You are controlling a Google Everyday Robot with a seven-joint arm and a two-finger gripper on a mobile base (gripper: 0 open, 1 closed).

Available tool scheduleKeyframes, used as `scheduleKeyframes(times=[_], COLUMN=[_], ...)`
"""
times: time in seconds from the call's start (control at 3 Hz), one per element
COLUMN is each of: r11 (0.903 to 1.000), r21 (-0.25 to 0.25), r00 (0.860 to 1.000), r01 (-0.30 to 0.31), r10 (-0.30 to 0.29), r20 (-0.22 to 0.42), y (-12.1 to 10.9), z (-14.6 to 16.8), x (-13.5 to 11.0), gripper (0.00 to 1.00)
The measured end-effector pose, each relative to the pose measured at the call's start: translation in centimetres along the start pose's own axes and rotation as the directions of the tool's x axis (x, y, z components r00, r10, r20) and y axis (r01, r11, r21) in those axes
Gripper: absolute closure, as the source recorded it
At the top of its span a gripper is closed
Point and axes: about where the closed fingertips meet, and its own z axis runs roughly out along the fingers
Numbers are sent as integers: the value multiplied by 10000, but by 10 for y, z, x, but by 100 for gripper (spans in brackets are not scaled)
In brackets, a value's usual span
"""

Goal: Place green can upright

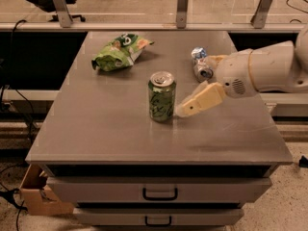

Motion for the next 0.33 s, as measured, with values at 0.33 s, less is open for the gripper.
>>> scheduleKeyframes(times=[0.33], r11=[9999], r21=[116], r00=[9990], r01=[86], r10=[-80], r20=[-450], y=[-5], z=[-6], x=[13], gripper=[0])
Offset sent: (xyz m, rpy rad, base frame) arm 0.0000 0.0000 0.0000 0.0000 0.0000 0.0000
